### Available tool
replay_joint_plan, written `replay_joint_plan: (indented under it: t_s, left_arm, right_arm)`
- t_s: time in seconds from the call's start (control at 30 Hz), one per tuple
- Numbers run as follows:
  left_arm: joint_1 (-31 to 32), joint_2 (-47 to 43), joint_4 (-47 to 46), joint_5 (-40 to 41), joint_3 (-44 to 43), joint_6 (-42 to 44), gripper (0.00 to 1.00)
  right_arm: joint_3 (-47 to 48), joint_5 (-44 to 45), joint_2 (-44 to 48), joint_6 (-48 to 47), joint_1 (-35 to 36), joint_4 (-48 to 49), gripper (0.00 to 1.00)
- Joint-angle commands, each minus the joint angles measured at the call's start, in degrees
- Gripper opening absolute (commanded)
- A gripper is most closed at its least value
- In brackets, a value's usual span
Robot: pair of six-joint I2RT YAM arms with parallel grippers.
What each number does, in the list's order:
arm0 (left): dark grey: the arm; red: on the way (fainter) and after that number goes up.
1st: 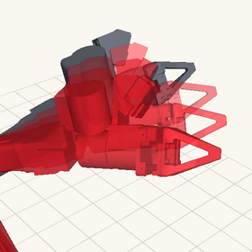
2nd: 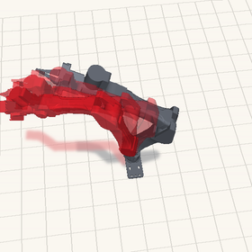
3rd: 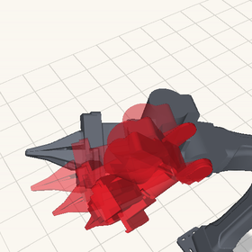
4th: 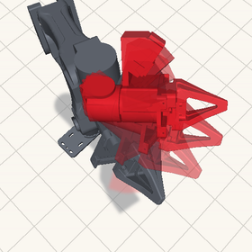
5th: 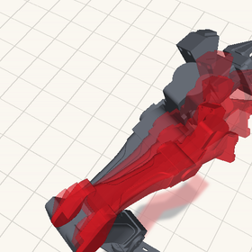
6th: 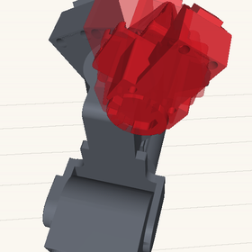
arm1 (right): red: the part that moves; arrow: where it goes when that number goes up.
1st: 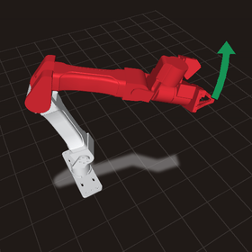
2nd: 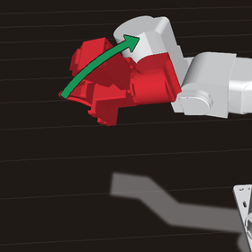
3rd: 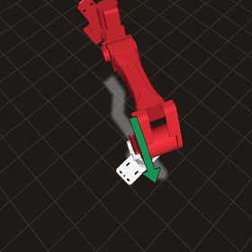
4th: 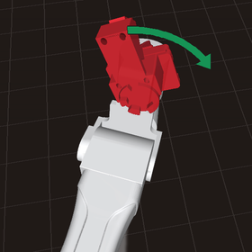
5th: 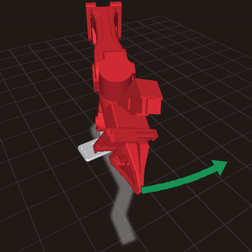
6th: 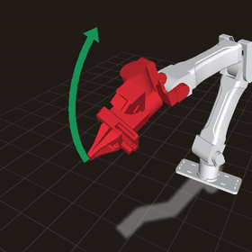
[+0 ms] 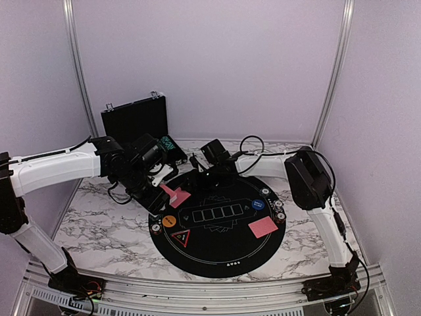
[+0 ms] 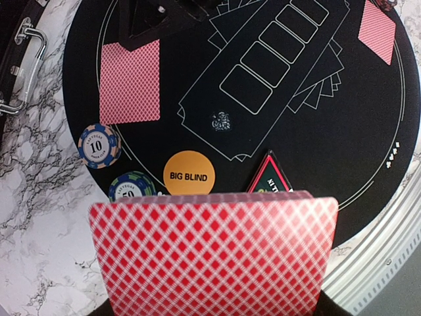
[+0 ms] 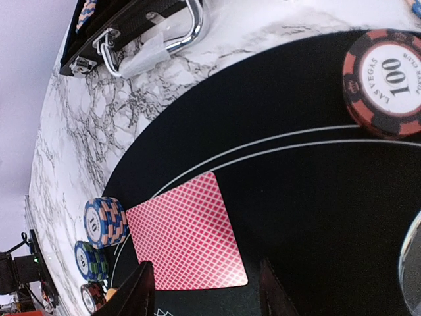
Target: Distribute texas hold em gaming equipment
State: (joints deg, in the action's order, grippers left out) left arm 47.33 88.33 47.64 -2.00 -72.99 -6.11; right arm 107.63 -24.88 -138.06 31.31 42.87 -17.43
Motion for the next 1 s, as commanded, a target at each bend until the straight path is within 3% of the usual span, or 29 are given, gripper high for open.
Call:
replay_joint_plan:
  t_s: [0.0,0.37,0.57,0.97]
  left_arm:
    - [-0.3,-1.0,-0.4,-0.5,-0.6,0.5,0.5]
    - [-0.3,-0.2,-0.3,-1.1,-0.9,0.3,0.5]
    - [-0.2,1.1,-0.4,-1.1,-1.2,0.2,0.5]
    - [1.3,4.0,-0.4,-0.9,-3.8,-0.6,0.5]
  right_arm:
    - [2.3,1.7,0.5,-1.4,0.3,-1.7,0.53]
    - [-9.6,-1.6,13.4,2.5,-1.2,5.1,0.55]
    - [-20.7,-6.8,21.7,8.9,-2.6,14.6,0.56]
    - [-26.6,-16.2,28.9,9.8,-2.8,16.4,0.59]
